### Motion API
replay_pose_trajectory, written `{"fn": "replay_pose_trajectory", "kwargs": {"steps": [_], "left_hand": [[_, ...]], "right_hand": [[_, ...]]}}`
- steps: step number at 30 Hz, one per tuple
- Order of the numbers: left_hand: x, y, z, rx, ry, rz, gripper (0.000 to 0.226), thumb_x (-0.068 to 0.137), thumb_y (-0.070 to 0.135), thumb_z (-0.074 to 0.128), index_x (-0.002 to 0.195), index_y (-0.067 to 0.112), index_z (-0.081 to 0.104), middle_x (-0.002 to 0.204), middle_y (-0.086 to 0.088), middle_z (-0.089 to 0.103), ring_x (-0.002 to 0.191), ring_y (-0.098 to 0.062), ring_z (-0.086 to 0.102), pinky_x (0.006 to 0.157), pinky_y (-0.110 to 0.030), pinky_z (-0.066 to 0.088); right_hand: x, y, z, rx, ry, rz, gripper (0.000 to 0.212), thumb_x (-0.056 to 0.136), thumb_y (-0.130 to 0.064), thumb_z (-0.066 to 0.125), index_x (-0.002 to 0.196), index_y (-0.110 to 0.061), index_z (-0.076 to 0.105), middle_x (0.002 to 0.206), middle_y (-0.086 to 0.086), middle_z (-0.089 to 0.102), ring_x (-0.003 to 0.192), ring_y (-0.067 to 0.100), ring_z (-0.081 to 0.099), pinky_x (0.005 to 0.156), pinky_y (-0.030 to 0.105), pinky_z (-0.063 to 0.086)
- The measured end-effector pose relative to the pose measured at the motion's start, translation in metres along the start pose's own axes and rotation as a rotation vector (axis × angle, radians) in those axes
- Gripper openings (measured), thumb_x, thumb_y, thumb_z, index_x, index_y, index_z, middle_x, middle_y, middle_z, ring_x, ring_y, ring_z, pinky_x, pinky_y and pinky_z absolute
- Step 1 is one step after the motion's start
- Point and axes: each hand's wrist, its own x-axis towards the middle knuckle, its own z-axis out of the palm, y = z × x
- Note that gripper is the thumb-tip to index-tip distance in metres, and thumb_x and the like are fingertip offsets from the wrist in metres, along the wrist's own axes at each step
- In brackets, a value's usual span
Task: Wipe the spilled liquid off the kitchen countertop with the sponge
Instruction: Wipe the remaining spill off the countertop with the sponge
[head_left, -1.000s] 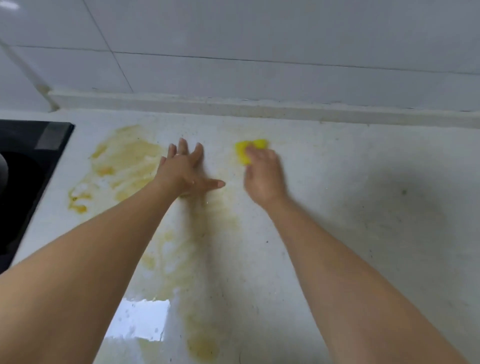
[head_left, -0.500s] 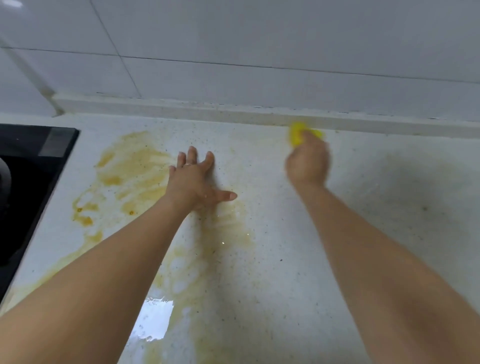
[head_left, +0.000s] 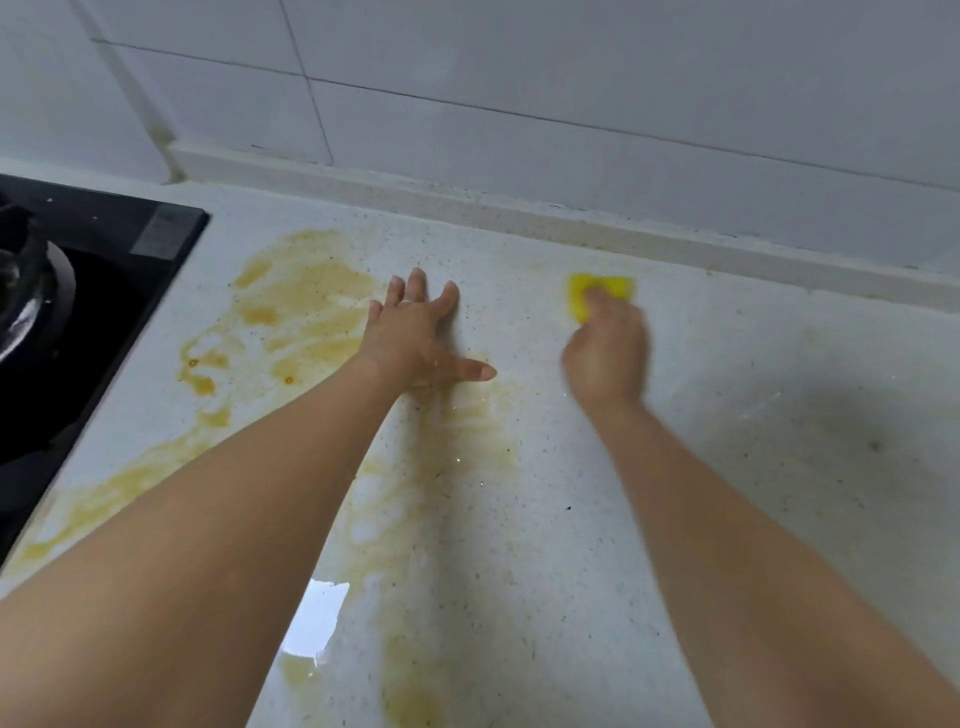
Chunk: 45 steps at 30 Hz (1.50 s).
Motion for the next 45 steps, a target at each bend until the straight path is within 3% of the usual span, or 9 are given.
{"fn": "replay_pose_trajectory", "kwargs": {"steps": [4,11,17,23,27,33,37,42,45], "left_hand": [[-0.006,0.002,-0.003,-0.019,-0.033,0.002,0.115,0.065,0.070,0.065,0.152,0.026,0.003,0.158,-0.010,-0.011,0.145,-0.031,-0.012,0.117,-0.047,0.001],[-0.027,-0.053,-0.034,-0.031,0.068,0.011,0.102,0.078,0.064,0.056,0.152,0.019,0.003,0.158,-0.014,-0.011,0.145,-0.034,-0.009,0.116,-0.048,0.007],[-0.016,-0.119,-0.051,-0.008,0.019,-0.100,0.098,0.082,0.059,0.058,0.152,0.021,0.002,0.158,-0.011,-0.014,0.145,-0.032,-0.012,0.117,-0.045,0.004],[-0.006,-0.133,-0.048,-0.010,-0.039,-0.018,0.099,0.079,0.065,0.055,0.152,0.023,0.002,0.158,-0.011,-0.012,0.146,-0.032,-0.010,0.118,-0.044,0.005],[-0.001,-0.138,-0.046,-0.066,-0.016,-0.011,0.100,0.077,0.065,0.059,0.152,0.025,0.006,0.159,-0.010,-0.008,0.146,-0.029,-0.009,0.118,-0.043,0.005],[0.003,-0.141,-0.044,-0.041,-0.001,0.006,0.101,0.074,0.066,0.061,0.151,0.028,0.010,0.159,-0.010,-0.006,0.146,-0.028,-0.008,0.119,-0.044,0.007],[0.005,-0.141,-0.043,-0.084,0.008,0.008,0.098,0.073,0.062,0.064,0.151,0.027,0.016,0.159,-0.012,-0.004,0.146,-0.029,-0.007,0.118,-0.044,0.006],[0.004,-0.141,-0.043,-0.014,0.004,0.015,0.101,0.073,0.070,0.058,0.152,0.026,0.010,0.159,-0.012,-0.005,0.146,-0.030,-0.006,0.119,-0.045,0.008],[0.001,-0.140,-0.047,-0.030,-0.020,0.023,0.101,0.075,0.067,0.059,0.152,0.024,0.008,0.158,-0.013,-0.008,0.146,-0.032,-0.008,0.118,-0.045,0.006]], "right_hand": [[-0.037,-0.033,0.017,0.131,-0.075,-0.361,0.052,0.078,-0.015,0.035,0.125,-0.007,0.055,0.128,0.014,0.057,0.111,0.035,0.053,0.096,0.042,0.042],[-0.005,-0.034,-0.003,0.057,0.019,0.117,0.043,0.084,0.000,0.044,0.126,-0.004,0.052,0.123,0.024,0.055,0.111,0.040,0.049,0.094,0.041,0.038],[-0.047,-0.158,0.059,0.181,-0.124,-0.372,0.048,0.075,-0.006,0.040,0.118,-0.006,0.061,0.117,0.018,0.064,0.100,0.040,0.058,0.089,0.043,0.048],[-0.006,-0.109,0.031,0.058,0.089,0.310,0.039,0.080,0.002,0.043,0.117,-0.001,0.056,0.107,0.031,0.057,0.101,0.044,0.053,0.084,0.045,0.042],[-0.015,-0.189,0.079,0.204,-0.085,-0.157,0.049,0.079,-0.004,0.041,0.126,-0.003,0.054,0.128,0.019,0.056,0.115,0.036,0.050,0.099,0.037,0.036],[0.026,-0.179,0.068,0.038,-0.010,0.137,0.048,0.085,-0.002,0.041,0.131,-0.011,0.047,0.126,0.015,0.055,0.115,0.034,0.047,0.095,0.036,0.038],[0.005,-0.214,0.087,0.188,-0.204,-0.303,0.046,0.083,0.000,0.043,0.126,-0.011,0.055,0.131,0.011,0.056,0.118,0.031,0.050,0.101,0.038,0.039],[0.010,-0.110,0.037,0.068,0.078,0.269,0.056,0.067,-0.013,0.030,0.112,-0.005,0.062,0.104,0.027,0.063,0.097,0.041,0.059,0.079,0.039,0.045],[-0.024,-0.169,0.061,0.180,-0.027,0.064,0.053,0.073,-0.010,0.033,0.117,-0.001,0.061,0.114,0.025,0.062,0.104,0.040,0.057,0.090,0.038,0.043]]}}
